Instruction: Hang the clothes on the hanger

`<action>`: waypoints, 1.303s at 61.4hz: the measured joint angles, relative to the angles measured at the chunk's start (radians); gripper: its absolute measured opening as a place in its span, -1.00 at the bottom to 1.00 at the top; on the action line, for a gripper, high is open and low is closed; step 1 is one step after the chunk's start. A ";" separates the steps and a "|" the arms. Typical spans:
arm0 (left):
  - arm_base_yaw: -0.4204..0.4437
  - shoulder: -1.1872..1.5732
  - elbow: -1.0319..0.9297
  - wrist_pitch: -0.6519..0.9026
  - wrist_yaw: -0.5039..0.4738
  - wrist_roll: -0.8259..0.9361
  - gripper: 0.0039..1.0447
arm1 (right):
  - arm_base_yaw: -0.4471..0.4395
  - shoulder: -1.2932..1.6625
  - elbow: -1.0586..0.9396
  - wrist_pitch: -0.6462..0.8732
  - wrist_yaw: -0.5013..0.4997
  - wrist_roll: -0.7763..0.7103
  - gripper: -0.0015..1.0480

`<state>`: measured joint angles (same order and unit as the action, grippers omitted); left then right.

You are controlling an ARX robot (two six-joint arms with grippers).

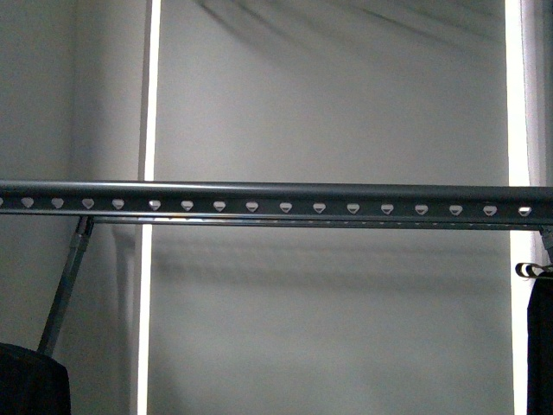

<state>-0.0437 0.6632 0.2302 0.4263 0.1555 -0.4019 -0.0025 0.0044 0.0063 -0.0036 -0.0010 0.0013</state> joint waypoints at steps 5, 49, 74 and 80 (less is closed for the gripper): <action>-0.053 0.223 0.135 0.005 -0.230 -0.161 0.88 | 0.000 0.000 0.000 0.000 0.000 0.000 0.86; -0.024 0.755 0.581 0.029 -0.637 -0.414 0.88 | 0.000 0.000 0.000 0.000 0.000 0.000 0.86; 0.017 0.919 0.754 -0.008 -0.684 -0.421 0.88 | 0.000 0.000 0.000 0.000 0.000 0.000 0.86; 0.023 0.978 0.808 -0.020 -0.700 -0.419 0.88 | 0.000 0.000 0.000 0.000 0.000 0.000 0.86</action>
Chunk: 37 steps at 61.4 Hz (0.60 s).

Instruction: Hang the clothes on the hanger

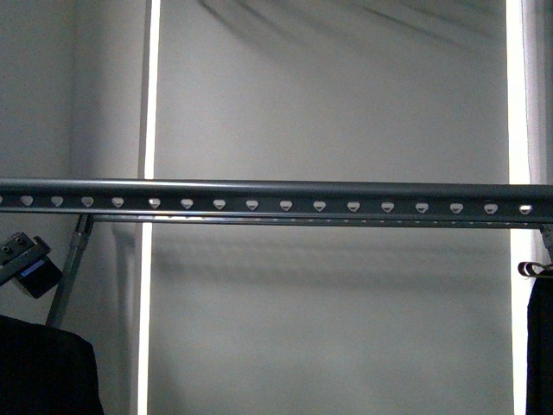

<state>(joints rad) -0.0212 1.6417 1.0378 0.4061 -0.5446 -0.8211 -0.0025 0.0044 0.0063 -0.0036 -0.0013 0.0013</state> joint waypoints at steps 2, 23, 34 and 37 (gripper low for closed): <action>0.002 0.016 0.013 0.000 -0.003 0.004 0.79 | 0.000 0.000 0.000 0.000 0.000 0.000 0.86; 0.003 0.022 0.039 -0.013 0.037 0.058 -0.26 | 0.000 0.000 0.000 0.000 0.000 0.000 0.86; -0.002 -0.046 -0.014 -0.034 0.105 0.066 -0.81 | 0.000 0.000 0.000 0.000 0.000 0.000 0.86; -0.002 -0.063 -0.036 -0.043 0.127 0.051 -0.89 | 0.000 0.000 0.000 0.000 0.000 0.000 0.86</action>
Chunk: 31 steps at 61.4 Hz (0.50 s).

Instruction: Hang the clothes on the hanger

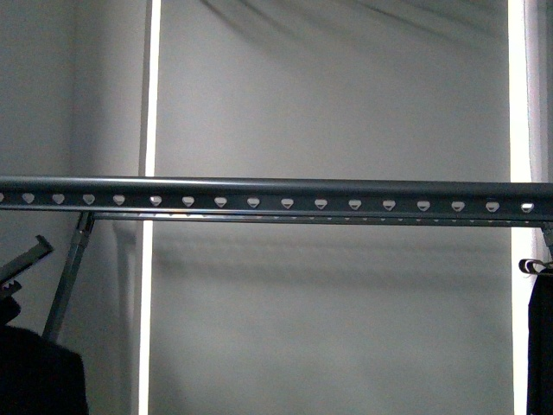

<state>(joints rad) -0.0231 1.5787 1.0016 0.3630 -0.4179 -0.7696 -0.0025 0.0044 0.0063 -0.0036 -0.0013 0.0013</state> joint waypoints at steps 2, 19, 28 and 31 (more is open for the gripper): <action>-0.001 -0.012 -0.021 -0.003 0.015 -0.001 -0.92 | 0.000 0.000 0.000 0.000 0.000 0.000 0.86; 0.012 -0.171 -0.200 -0.045 0.188 0.126 -0.91 | 0.000 0.000 0.000 0.000 0.000 0.000 0.86; -0.014 -0.319 -0.303 -0.116 0.441 0.302 -0.91 | 0.000 0.000 0.000 0.000 0.000 0.000 0.86; -0.032 -0.354 -0.311 -0.177 0.558 0.373 -0.91 | 0.000 0.000 0.000 0.000 0.000 0.000 0.86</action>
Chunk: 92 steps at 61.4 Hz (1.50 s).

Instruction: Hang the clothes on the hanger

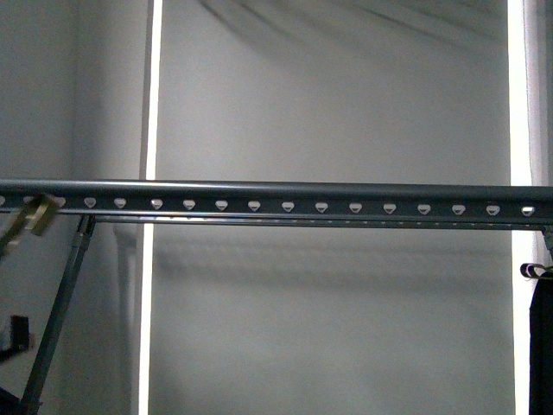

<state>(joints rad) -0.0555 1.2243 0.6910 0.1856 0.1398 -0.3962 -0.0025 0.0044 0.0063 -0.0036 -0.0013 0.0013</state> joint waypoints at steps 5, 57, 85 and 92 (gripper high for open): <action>-0.036 -0.042 0.002 -0.129 0.200 0.130 -0.91 | 0.000 0.000 0.000 0.000 0.000 0.000 0.86; -0.214 0.254 0.415 -0.187 0.343 1.724 -0.91 | 0.000 0.000 0.000 0.000 0.000 0.000 0.86; -0.253 0.272 0.434 -0.160 0.430 1.760 -0.91 | 0.000 0.000 0.000 0.000 0.000 0.000 0.86; -0.252 0.272 0.434 -0.160 0.429 1.760 -0.91 | 0.000 0.000 0.000 0.000 0.000 0.000 0.86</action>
<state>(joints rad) -0.3077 1.4967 1.1248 0.0254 0.5690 1.3640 -0.0025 0.0044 0.0063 -0.0036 -0.0013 0.0013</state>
